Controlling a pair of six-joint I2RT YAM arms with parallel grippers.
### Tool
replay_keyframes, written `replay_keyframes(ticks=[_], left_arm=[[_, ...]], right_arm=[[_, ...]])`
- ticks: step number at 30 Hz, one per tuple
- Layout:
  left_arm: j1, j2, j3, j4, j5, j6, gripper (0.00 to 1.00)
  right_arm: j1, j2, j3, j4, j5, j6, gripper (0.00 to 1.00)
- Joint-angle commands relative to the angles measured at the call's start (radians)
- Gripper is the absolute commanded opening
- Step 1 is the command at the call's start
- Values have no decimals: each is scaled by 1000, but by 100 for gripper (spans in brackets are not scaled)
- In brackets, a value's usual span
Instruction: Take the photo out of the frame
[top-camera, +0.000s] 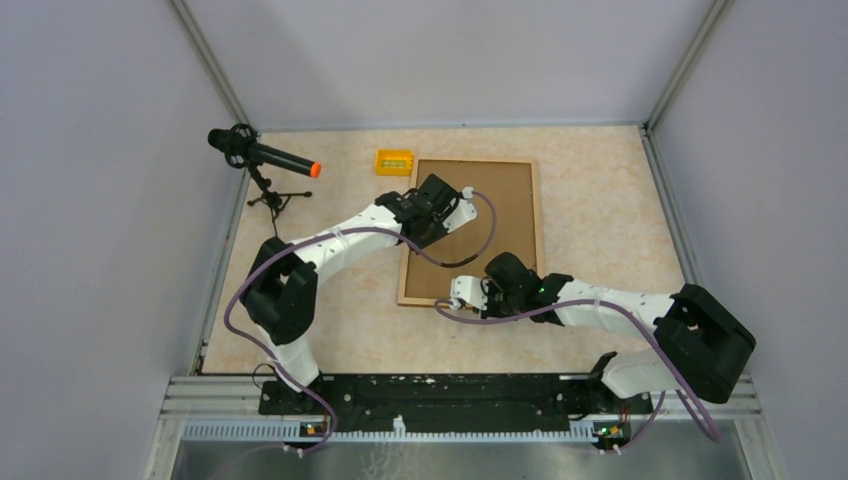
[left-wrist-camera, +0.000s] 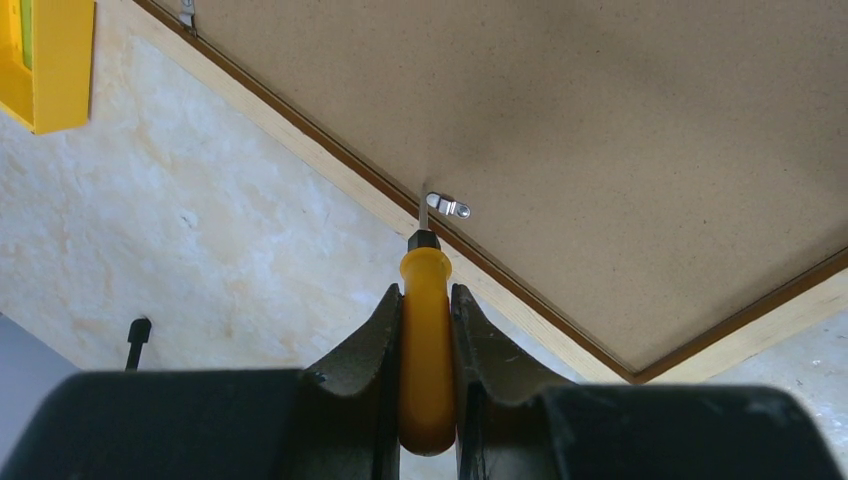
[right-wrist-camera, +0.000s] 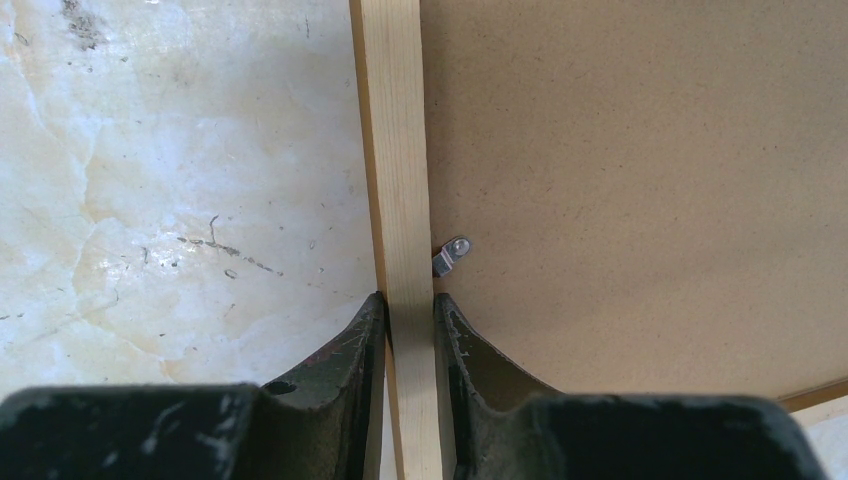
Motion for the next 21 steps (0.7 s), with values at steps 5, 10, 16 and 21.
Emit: replay_keyframes(ticks=[5,10,16,21], left_arm=[[14,1,50,-23,48,-64,0],[16,-9,74,-57,-21,-163,0],[48,-40,71,-77,9,-259,0],[61,-17,82,-95,1,-361,0]], right_arm=[[0,16,-24,-7,17,-6,17],[0,18,-24,-9,18,-4,17],[0,19,-22,-10,20,-1,17],[1,34,-14,-13,17,0,17]])
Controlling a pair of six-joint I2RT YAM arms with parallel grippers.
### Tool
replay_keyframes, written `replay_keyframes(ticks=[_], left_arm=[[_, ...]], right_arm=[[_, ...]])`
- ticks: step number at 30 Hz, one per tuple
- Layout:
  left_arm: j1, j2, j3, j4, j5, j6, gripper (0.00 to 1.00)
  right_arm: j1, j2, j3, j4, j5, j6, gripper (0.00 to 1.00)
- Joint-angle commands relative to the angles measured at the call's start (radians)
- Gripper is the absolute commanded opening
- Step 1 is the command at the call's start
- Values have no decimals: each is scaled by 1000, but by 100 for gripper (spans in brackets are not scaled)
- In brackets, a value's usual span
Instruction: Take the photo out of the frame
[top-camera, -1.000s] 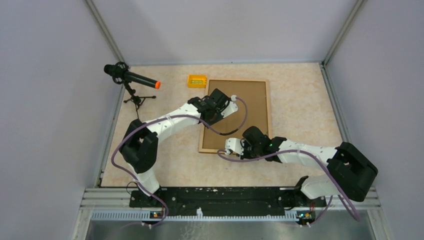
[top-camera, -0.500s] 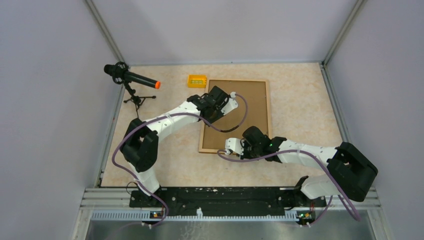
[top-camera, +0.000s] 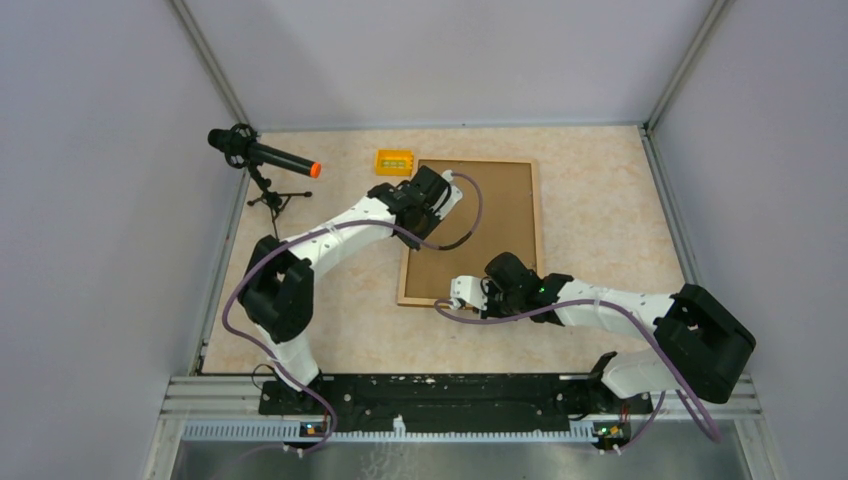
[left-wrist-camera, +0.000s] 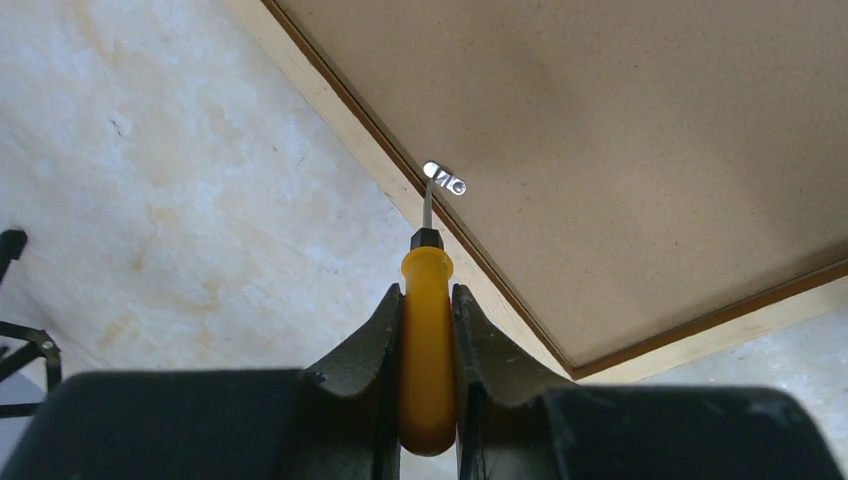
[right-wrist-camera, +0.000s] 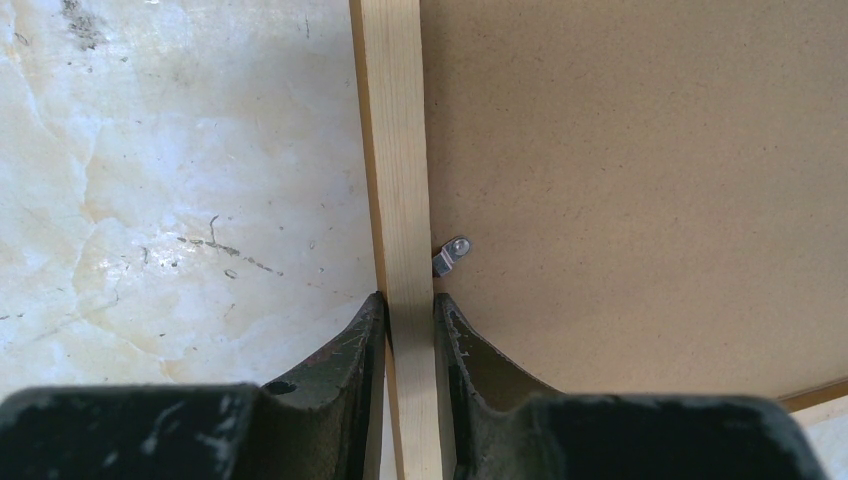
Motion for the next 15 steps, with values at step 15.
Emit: replay_keyframes(ticks=[15], left_arm=[[19,47,50,-5,15,-164,0]], right_arm=[[1,36,-13,-20,18,0,17]])
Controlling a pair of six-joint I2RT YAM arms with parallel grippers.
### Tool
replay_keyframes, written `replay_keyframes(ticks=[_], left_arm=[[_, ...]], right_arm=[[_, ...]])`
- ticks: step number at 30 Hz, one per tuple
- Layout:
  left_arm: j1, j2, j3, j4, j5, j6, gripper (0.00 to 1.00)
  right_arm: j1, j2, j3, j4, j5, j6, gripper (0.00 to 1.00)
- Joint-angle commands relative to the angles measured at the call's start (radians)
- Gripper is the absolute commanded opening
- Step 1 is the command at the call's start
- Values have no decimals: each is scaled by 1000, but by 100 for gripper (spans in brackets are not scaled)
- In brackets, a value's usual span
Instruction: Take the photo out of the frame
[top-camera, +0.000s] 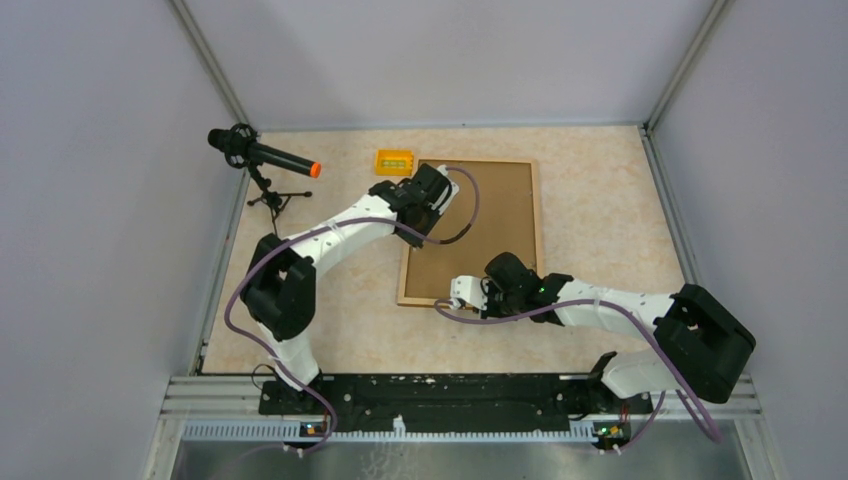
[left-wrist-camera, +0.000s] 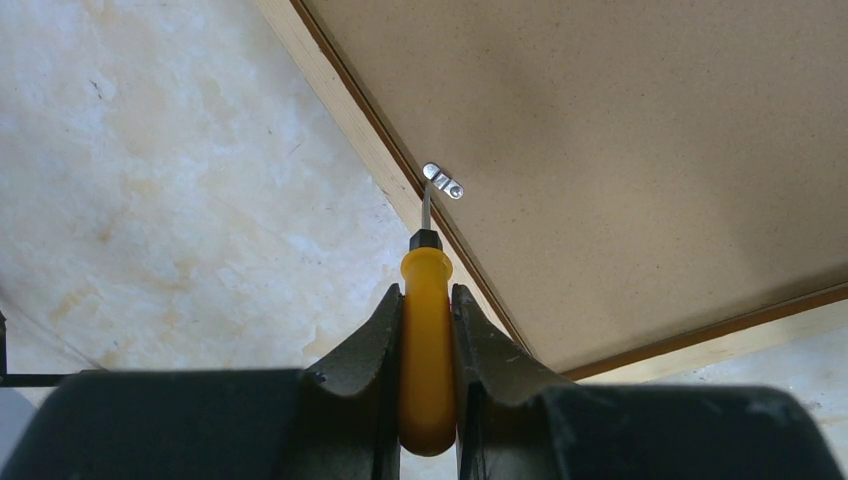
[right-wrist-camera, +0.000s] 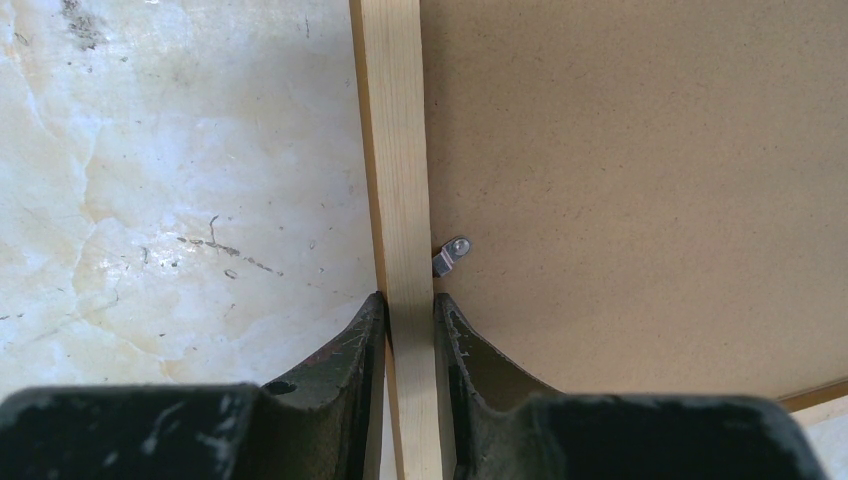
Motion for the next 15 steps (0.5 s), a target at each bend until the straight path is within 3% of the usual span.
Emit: replay_keyframes(ticks=[1,15], left_arm=[[5,34,29,9,41,-21,0],[3,11,26,11,267,-11,0]], right_arm=[[1,35,-13,-20,18,0,16],[2,41,-11,-18,16,-1,16]])
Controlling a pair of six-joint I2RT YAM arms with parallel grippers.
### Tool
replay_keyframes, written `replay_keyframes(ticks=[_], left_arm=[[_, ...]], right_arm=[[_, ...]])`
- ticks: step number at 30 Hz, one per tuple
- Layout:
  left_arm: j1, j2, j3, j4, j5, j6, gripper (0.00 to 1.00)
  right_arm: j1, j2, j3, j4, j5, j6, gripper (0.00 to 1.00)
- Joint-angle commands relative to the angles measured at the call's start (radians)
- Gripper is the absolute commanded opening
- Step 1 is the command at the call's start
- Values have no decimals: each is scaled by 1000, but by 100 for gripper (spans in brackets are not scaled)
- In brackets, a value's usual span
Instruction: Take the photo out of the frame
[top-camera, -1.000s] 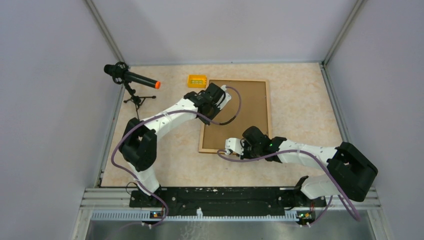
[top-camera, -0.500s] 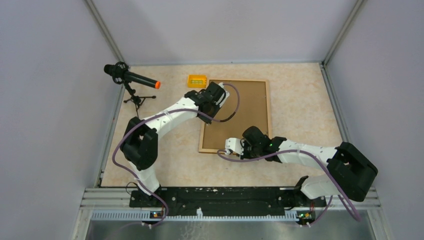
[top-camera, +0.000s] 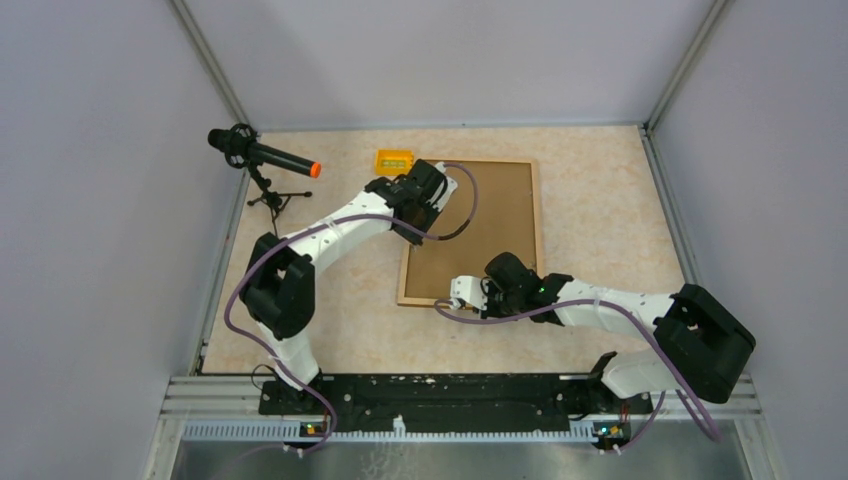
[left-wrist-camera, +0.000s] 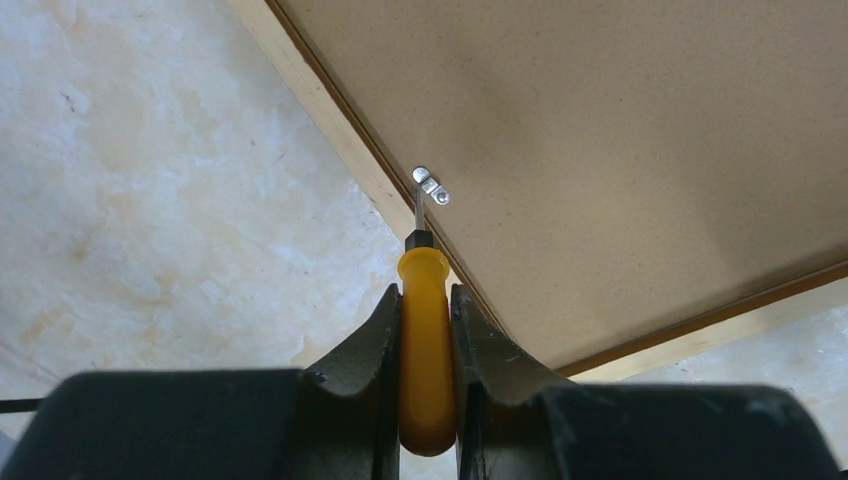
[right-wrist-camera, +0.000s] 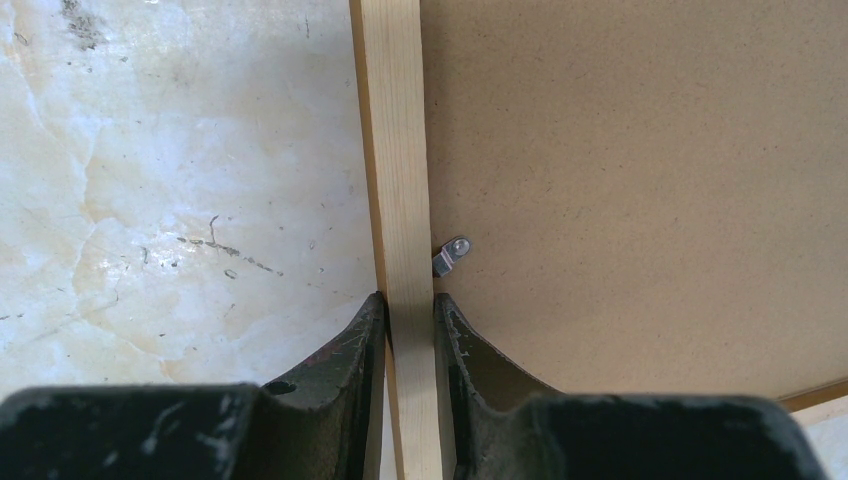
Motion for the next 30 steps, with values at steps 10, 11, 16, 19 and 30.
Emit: replay_keyframes(ticks=[10,11,16,19,30], left_arm=[[-21,-11,-13,23,223,1,0],[-21,-15,-10,22,213,5,0],[30,-34,48,3,221,46,0],[96,-47,78,-4,300,94,0],[194,-38,200,2,335,226,0]], right_arm=[[8,44,-11,-18,18,-1,16],[9,42,-11,-20,18,-1,17],[7,7,6,-36,10,9,36],[5,-30,45,-65,4,11,54],[-368,-72,323,-169,-307,224,82]])
